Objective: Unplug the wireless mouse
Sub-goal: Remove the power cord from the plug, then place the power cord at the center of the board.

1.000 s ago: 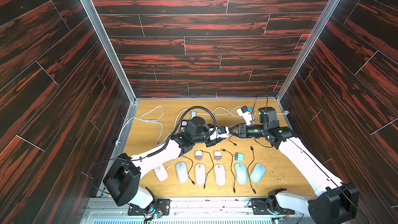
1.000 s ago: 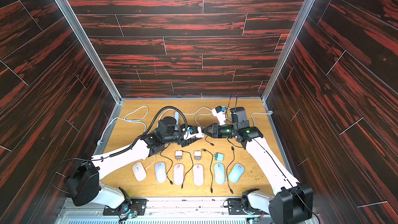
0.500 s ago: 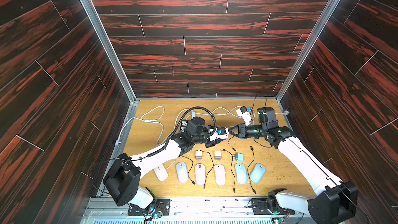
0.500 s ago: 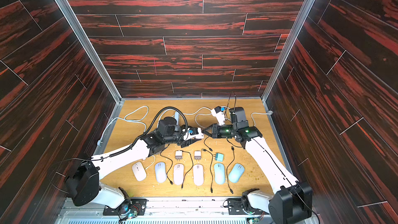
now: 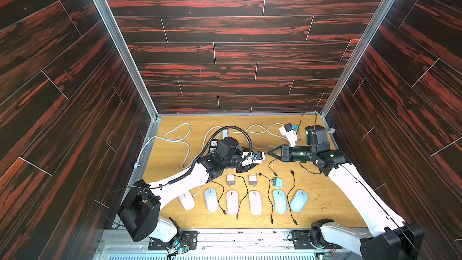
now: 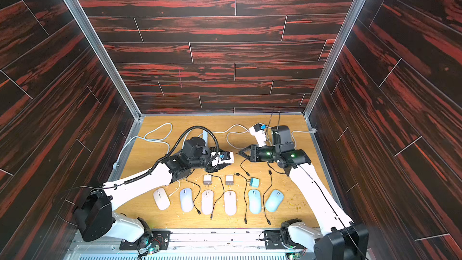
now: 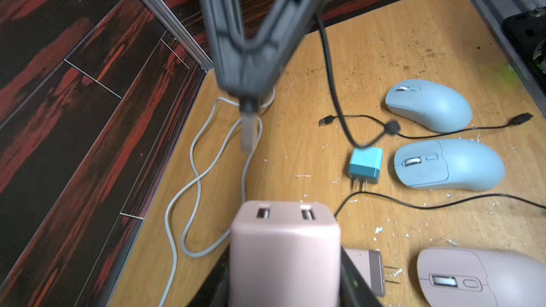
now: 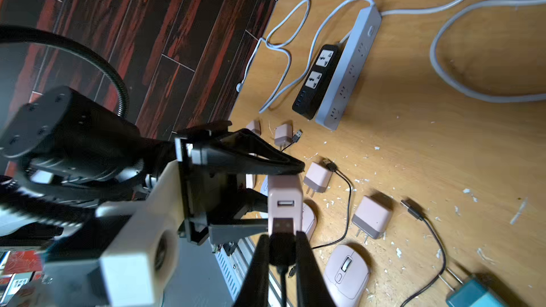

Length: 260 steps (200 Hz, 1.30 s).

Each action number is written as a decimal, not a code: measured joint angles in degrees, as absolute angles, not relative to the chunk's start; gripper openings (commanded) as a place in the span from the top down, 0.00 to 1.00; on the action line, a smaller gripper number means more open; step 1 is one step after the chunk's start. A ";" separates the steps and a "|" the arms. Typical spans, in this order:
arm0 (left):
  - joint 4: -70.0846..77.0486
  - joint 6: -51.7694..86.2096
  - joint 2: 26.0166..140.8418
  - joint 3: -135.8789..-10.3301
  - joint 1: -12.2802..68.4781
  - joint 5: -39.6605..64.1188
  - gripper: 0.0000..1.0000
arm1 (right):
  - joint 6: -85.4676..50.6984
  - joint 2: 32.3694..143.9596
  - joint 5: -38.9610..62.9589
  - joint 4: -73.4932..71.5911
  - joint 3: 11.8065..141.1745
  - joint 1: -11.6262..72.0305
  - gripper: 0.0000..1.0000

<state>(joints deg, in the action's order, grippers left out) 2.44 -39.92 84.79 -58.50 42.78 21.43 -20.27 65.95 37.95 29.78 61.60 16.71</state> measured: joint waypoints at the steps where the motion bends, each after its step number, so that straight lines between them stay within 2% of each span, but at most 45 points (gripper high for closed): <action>1: 2.39 -39.92 84.79 -58.48 42.76 21.43 1.00 | -20.23 65.80 37.95 29.87 61.60 16.56 1.00; 69: 3.07 -37.52 82.17 -53.71 40.23 20.32 1.00 | -19.33 60.49 35.20 33.67 61.67 10.61 1.00; 110: 11.29 -29.26 79.66 -48.95 39.38 18.61 1.00 | -22.72 57.52 24.62 34.54 60.77 10.57 1.00; 183: 21.76 -12.38 79.66 -48.56 39.38 13.65 1.00 | -31.18 52.36 1.04 33.80 49.58 10.52 1.00; 260: 24.23 -2.48 82.54 -52.03 39.38 10.17 1.00 | -43.77 48.88 -10.37 32.34 37.87 10.48 1.00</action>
<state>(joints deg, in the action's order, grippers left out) 24.23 -2.48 82.54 -52.03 39.38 10.17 -43.77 48.88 -10.37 32.34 37.87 10.48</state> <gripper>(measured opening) 0.457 0.146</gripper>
